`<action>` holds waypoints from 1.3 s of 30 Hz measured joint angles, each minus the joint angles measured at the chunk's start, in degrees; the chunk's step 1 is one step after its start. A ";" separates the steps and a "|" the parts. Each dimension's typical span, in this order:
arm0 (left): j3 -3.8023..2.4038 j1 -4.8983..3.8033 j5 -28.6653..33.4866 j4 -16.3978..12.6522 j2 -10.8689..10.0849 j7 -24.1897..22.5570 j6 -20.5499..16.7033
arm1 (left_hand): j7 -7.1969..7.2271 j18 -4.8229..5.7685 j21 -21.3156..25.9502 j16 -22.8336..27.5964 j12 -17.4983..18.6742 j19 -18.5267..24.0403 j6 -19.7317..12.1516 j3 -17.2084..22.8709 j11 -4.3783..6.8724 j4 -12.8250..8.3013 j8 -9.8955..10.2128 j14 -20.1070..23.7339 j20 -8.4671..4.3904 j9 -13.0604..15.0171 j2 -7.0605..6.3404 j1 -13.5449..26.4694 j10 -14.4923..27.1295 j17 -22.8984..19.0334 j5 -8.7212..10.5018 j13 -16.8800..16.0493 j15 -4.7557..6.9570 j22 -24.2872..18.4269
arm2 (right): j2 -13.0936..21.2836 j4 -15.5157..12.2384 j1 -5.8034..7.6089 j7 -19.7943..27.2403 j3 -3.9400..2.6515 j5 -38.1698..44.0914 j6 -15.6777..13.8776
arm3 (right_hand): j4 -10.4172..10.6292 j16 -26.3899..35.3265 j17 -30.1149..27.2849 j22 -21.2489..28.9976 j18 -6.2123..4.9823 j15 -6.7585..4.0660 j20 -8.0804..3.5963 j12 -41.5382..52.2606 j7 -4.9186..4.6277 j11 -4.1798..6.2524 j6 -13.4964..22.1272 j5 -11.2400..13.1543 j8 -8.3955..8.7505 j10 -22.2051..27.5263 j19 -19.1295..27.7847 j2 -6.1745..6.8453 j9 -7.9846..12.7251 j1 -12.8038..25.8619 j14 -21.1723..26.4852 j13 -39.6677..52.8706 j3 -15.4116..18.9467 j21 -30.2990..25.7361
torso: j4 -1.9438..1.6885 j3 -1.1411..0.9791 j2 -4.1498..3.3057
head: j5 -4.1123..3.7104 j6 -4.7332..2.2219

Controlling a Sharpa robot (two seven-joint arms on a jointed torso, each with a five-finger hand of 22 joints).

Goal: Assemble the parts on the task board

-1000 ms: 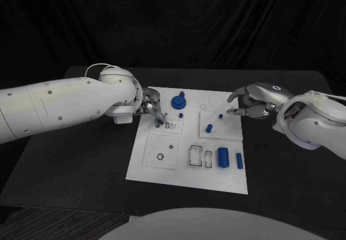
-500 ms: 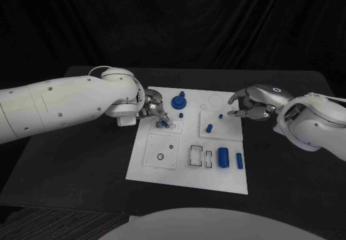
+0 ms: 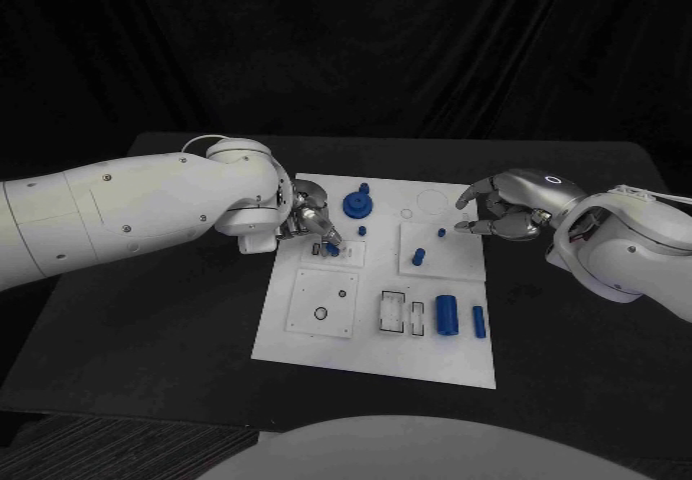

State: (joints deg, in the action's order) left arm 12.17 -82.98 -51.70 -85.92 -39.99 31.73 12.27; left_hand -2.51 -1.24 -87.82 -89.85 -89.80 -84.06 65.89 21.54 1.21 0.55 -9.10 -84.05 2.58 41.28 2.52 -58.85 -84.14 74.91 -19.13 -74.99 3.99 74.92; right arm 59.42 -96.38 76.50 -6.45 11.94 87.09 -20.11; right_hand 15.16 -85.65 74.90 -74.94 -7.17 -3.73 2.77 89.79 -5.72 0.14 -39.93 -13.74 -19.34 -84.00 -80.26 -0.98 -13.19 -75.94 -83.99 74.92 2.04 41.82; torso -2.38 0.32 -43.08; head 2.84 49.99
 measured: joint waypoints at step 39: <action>-0.01 1.34 0.30 1.61 0.37 -0.32 -1.56 | 0.00 0.00 0.44 0.00 0.00 0.00 -0.01 0.46 0.05 0.97 0.01 0.00 0.00 0.47 0.14 0.90 0.05 -0.01 2.28 0.00 0.00 -0.01 | -0.09 0.19 -0.20 -0.05 0.00 0.00 0.12 | -0.32 -0.01 0.00 0.02 0.01 0.00 0.00 0.00 0.00 0.00 0.00 -0.37 0.22 0.00 0.00 0.00 0.04 0.01 0.00 -0.02 0.01 -0.30 | -0.02 0.08 -0.02 | 0.24 0.01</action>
State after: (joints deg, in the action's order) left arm 12.16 -81.64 -51.40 -84.31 -39.62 31.41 10.71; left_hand -2.52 -1.24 -87.38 -89.85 -89.80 -84.06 65.88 21.99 1.26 1.52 -9.09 -84.05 2.58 41.76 2.66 -57.95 -84.09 74.90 -16.85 -74.99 3.99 74.91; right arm 59.33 -96.19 76.30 -6.50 11.94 87.08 -19.98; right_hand 14.85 -85.67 74.90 -74.92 -7.16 -3.73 2.77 89.80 -5.72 0.14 -39.93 -14.11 -19.13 -84.00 -80.26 -0.98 -13.14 -75.93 -83.99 74.90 2.05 41.51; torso -2.40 0.40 -43.10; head 3.08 49.99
